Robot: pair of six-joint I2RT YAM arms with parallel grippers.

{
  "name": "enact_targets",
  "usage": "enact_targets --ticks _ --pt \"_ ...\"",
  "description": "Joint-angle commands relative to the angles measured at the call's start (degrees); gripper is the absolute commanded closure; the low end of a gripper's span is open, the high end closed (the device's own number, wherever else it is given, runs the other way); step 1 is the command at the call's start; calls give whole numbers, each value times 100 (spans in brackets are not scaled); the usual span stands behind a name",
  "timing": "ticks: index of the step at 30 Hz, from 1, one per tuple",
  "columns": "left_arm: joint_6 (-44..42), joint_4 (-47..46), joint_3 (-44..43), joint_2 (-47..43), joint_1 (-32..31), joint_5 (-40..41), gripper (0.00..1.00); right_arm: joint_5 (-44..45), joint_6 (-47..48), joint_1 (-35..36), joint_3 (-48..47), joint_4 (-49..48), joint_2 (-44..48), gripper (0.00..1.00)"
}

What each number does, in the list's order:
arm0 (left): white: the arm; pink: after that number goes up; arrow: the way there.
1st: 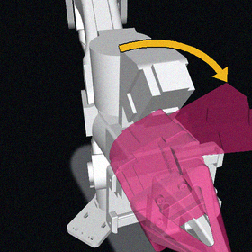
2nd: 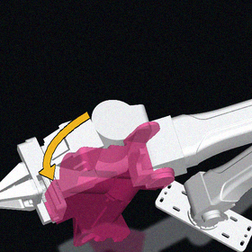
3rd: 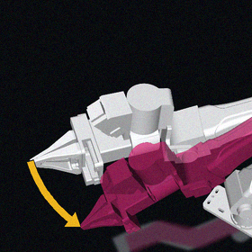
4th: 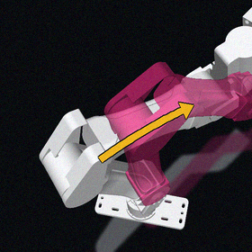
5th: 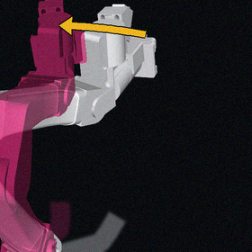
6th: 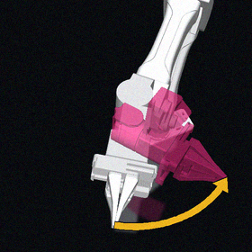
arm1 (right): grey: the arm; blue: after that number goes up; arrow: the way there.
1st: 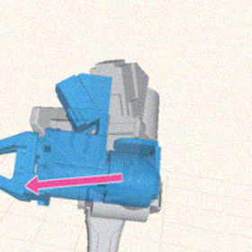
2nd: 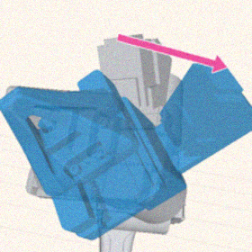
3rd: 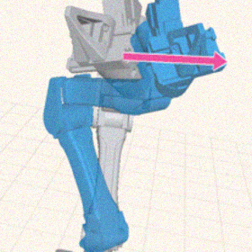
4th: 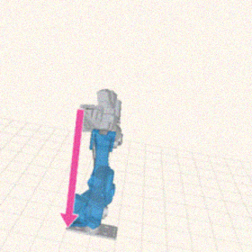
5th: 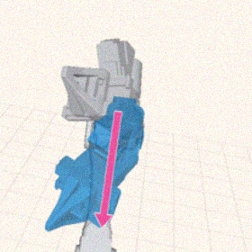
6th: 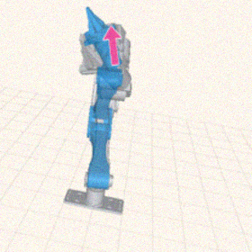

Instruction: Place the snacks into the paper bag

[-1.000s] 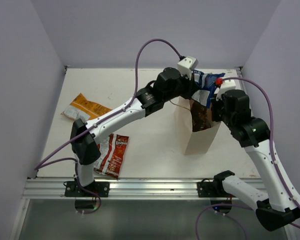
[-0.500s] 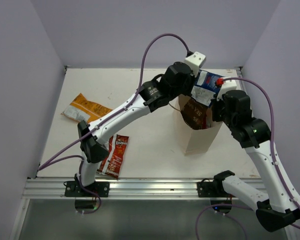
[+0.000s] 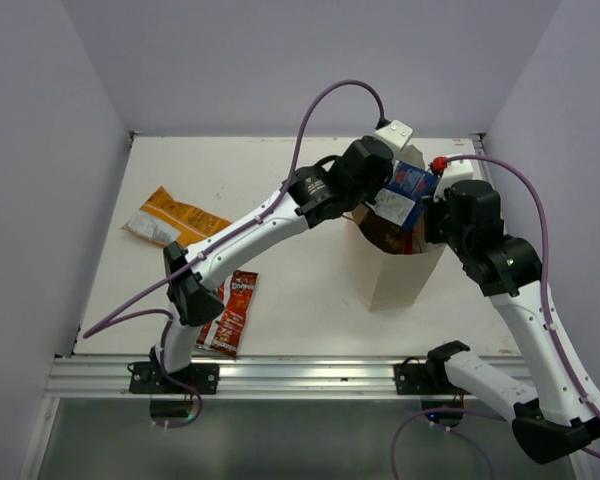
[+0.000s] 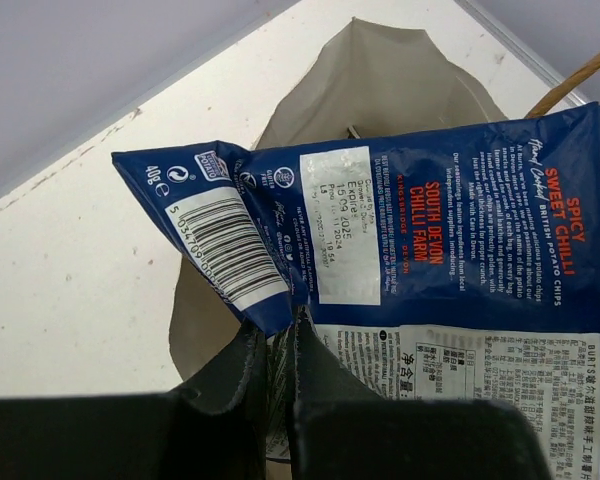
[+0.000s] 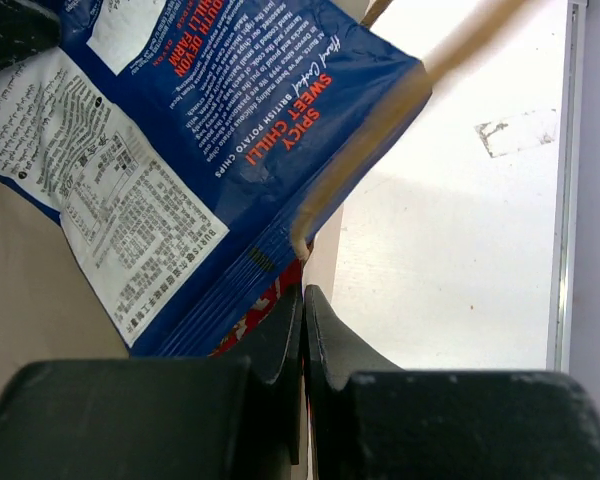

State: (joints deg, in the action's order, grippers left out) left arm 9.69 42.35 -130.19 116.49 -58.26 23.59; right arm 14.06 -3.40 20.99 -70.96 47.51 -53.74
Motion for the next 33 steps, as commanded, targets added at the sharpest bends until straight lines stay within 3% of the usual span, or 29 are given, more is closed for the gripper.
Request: enact_targets --ticks 1,6,8,9,10,12,19,23,26,27,29,31,32,33 --pt "-126 301 151 -161 -45 313 100 70 32 28 -102 31 -14 97" --pt "-257 -49 371 -214 -45 -64 100 70 32 28 -102 31 -14 97" --pt "-318 -331 520 -354 -54 -389 68 70 24 28 -111 39 -14 97" --pt "-354 -672 695 -416 -54 -530 46 70 23 28 -120 31 -5 97" --pt "-363 -823 758 -529 -63 -575 32 70 23 28 -111 39 -5 97" --pt "-398 -1298 898 -653 -71 -750 22 70 23 28 -102 31 3 97" --pt "-310 -3511 2083 -2154 -89 -699 17 53 6 28 -155 4 3 98" --pt "-433 -5068 3461 -3350 -89 500 15 -35 -12 28 -234 4 -67 98" --pt "-888 -5202 4156 -3922 -80 1583 14 -114 -12 28 -287 -5 -76 98" --pt "-934 -5210 4386 -4123 -80 2535 14 -141 -12 28 -296 -5 -67 98" --pt "-595 -5044 5322 -4370 94 3385 13 -141 -12 28 -305 -5 -49 98" --pt "475 -3979 5950 -4897 462 2970 12 -141 -3 28 -270 -39 -23 99" --pt "1290 -3797 6597 -5047 1056 2636 12 -141 15 28 -261 -48 -14 98" --pt "1533 -3656 6890 -5222 1358 2320 12 -150 15 28 -252 -57 -23 98"
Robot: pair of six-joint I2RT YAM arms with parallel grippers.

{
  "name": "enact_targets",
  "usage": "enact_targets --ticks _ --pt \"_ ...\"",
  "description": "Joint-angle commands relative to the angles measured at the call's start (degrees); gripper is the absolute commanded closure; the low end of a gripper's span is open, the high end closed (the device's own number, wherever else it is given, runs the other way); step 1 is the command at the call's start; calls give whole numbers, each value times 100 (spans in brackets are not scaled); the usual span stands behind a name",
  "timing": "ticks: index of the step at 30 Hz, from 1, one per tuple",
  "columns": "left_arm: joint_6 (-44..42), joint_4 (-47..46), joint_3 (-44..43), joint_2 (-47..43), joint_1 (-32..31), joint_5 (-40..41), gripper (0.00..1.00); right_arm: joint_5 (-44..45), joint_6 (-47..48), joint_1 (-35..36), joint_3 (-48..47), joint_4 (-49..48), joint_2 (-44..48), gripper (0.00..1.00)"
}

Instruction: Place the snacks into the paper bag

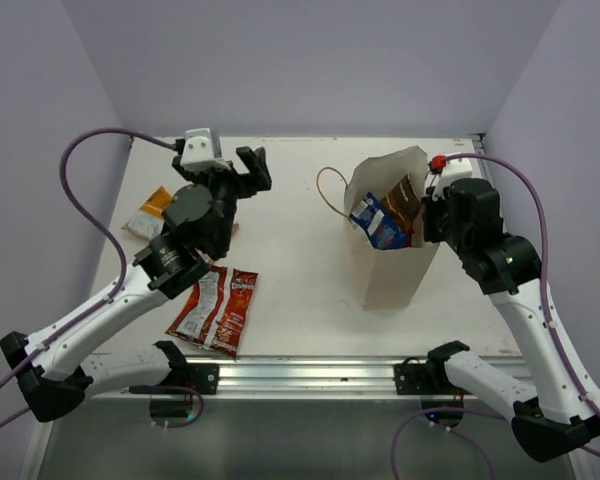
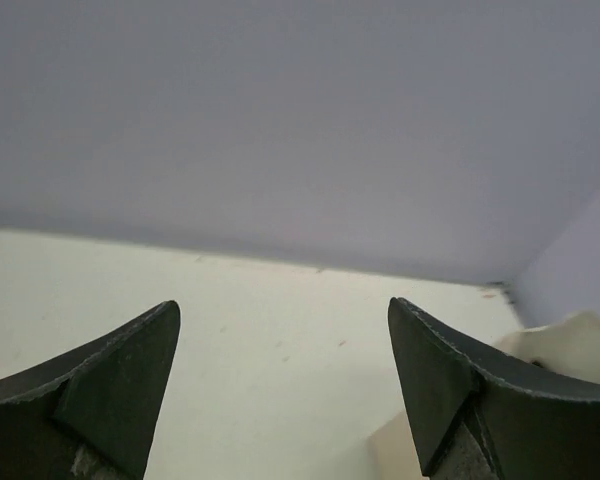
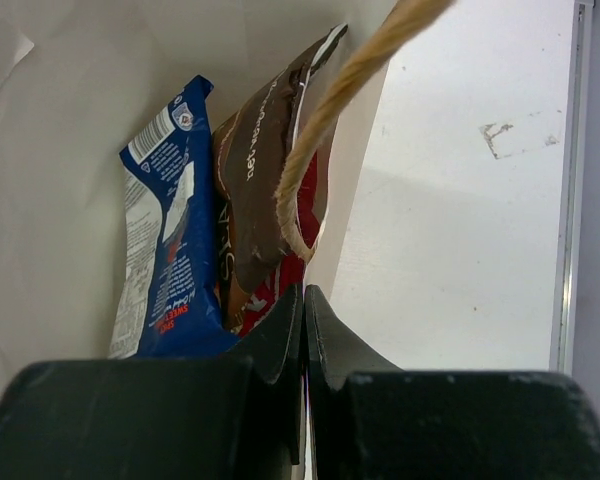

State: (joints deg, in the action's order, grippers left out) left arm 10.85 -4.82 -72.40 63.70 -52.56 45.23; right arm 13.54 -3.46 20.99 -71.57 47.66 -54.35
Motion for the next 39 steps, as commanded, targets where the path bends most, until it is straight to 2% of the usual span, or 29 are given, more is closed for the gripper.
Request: enact_targets --ticks 1,2,5,6,7,8,10,17,20,28,32,36,39 --pt "1681 1253 1340 55 1017 100 12 -106 21 28 -191 -73 38 98" --pt "1953 1525 1760 72 1411 30 11 -149 21 28 -173 -81 38 98" --pt "2218 1745 2203 361 1765 -67 11 -229 30 28 -156 -116 56 98" --pt "2350 1939 2195 649 1801 -85 0 -229 30 28 -155 -125 56 98" --pt "2586 2707 2117 835 1836 -120 0 -229 21 28 -121 -125 82 98" --pt "3085 3071 1959 1011 1984 -155 0 -229 21 28 -112 -134 100 98" --pt "3387 3486 2001 1302 2030 -208 0 -212 21 28 -50 -152 144 98" --pt "4134 3681 3195 162 2012 -252 0 -317 30 28 11 -204 258 98" --pt "4302 3594 3618 11 2021 -287 0 -326 30 28 29 -213 311 98" --pt "4311 2742 4242 651 2056 -419 0 -361 30 36 29 -178 425 98" --pt "4355 2741 4217 688 2127 -261 0 -370 30 36 38 -169 451 98" --pt "4066 2556 4164 959 2346 -594 0 -361 30 36 38 -152 443 98" --pt "3802 2512 3962 1416 2504 -831 8 -352 21 36 29 -143 460 98"
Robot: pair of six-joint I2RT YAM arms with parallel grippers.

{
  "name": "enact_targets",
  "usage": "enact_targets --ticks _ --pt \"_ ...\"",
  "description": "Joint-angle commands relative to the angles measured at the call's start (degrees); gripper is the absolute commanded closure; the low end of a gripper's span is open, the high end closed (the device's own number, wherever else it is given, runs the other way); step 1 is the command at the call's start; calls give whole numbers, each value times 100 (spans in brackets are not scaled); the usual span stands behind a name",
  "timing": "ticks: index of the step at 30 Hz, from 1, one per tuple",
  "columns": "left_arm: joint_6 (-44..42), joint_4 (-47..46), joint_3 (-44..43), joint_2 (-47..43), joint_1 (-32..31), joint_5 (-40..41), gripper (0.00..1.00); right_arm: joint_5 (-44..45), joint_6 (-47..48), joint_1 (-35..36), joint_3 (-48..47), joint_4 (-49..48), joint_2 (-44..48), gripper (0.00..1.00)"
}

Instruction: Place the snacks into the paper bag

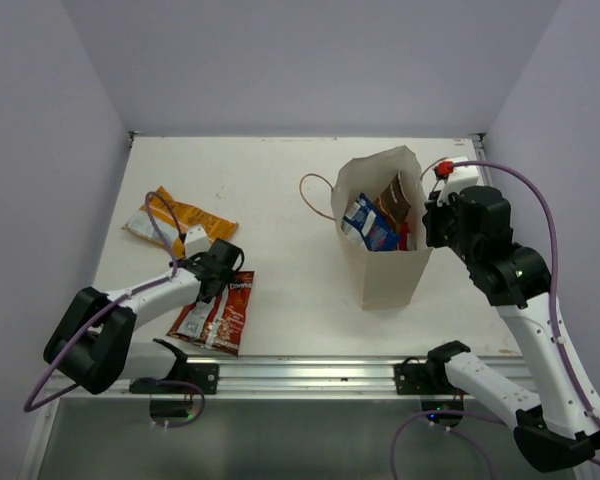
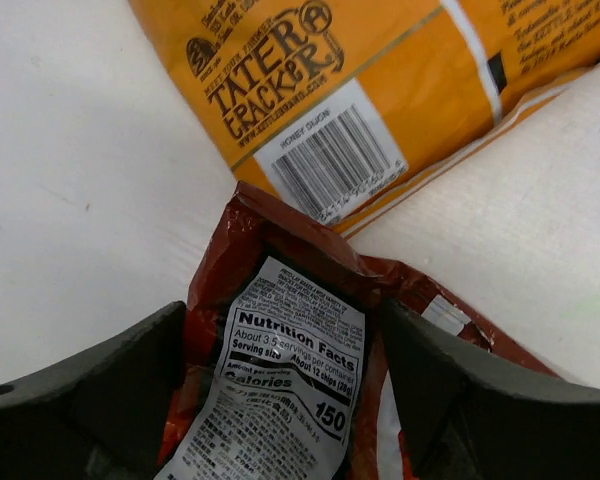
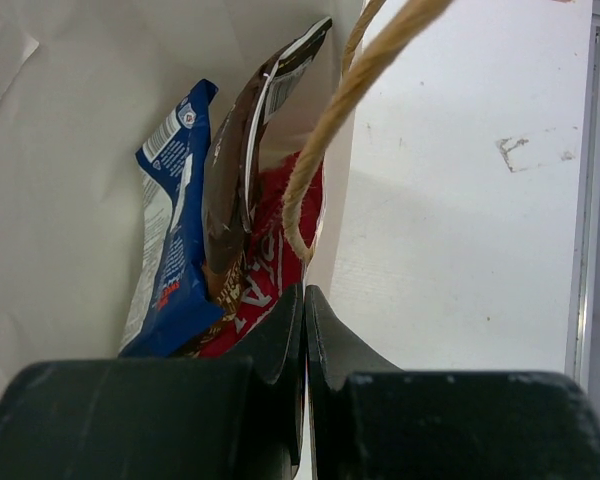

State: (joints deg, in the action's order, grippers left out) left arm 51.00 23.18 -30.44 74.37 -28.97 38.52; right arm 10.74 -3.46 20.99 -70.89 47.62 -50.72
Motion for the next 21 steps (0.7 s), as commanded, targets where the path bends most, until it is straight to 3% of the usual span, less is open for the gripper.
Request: enact_targets --ticks 1,3,4,5,6,7,14,17,21 --pt "-275 -279 -339 463 190 -196 22 -64 30 36 -56 -130 97 98" --pt "-328 -244 -454 710 199 -275 39 -55 21 36 -39 -130 150 98" --pt "-371 -226 -481 763 199 -310 64 -37 30 36 -39 -121 159 98" --pt "-372 -217 -490 798 208 -310 80 -37 30 36 -30 -130 176 98" --pt "-372 -217 -481 790 208 -310 95 -37 30 36 -21 -130 176 98" --pt "-389 -226 -472 764 208 -310 100 -28 30 36 -21 -130 159 98" --pt "-837 -129 -1042 -465 112 -855 100 -37 21 36 -12 -156 45 98" --pt "-1250 -182 -1946 -1169 -248 -1038 100 -28 12 36 -12 -165 -8 98" --pt "-1733 -235 -3858 -1355 -591 -1662 100 -55 12 36 -82 -147 -61 98"
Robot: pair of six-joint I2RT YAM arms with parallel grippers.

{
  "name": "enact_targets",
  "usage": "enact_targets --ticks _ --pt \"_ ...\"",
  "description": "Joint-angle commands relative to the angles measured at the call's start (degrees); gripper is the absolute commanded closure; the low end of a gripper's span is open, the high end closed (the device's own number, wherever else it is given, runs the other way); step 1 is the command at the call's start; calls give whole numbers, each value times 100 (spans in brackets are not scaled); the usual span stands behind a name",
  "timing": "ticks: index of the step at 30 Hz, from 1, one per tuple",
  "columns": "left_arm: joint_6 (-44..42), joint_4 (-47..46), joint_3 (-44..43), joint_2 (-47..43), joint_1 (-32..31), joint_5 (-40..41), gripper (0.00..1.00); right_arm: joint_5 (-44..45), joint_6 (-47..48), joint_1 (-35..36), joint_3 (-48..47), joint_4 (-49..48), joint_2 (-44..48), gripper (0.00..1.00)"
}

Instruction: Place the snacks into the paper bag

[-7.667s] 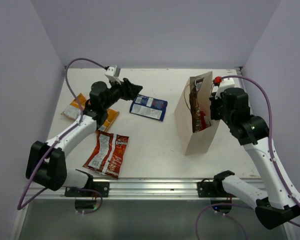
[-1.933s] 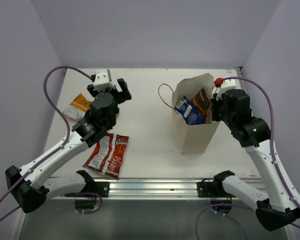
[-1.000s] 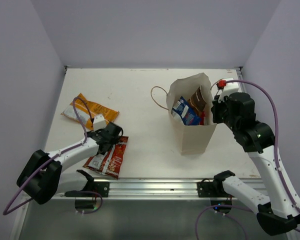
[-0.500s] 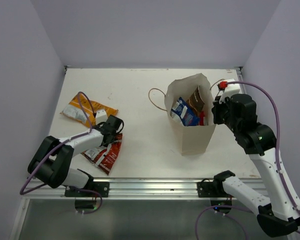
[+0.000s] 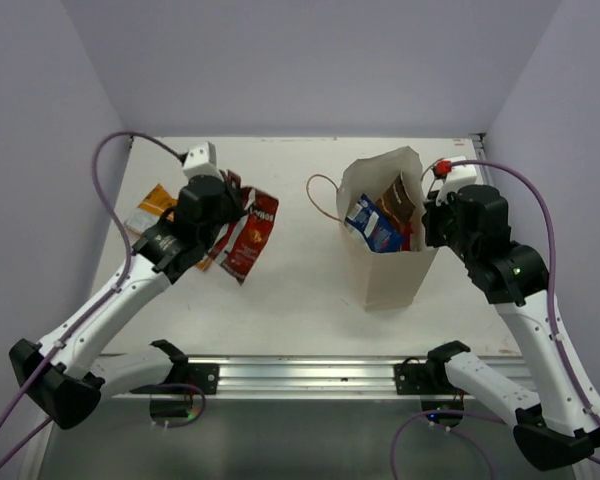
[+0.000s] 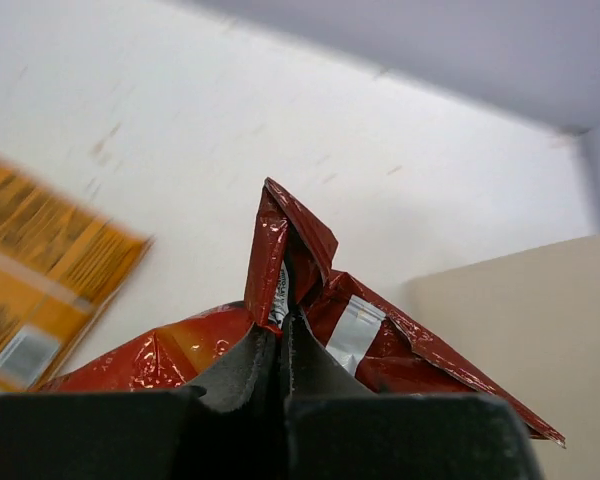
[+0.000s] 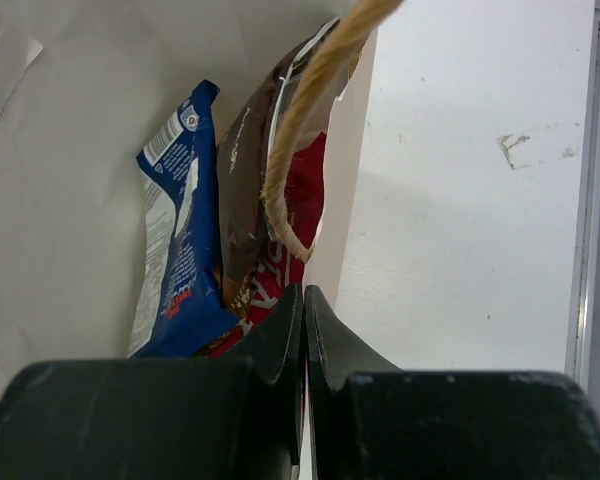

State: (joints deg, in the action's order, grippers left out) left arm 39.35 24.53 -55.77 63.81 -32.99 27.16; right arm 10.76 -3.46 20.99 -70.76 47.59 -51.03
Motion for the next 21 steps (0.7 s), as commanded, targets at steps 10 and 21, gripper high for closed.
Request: enact_targets --ticks 10,21 --pt "-561 -1214 -4274 1122 -418 -3231 100 -39 12 36 -122 -128 -83 98" --pt "-279 -1847 -6446 3119 -1015 -4421 100 -31 21 36 -78 -128 -39 98"
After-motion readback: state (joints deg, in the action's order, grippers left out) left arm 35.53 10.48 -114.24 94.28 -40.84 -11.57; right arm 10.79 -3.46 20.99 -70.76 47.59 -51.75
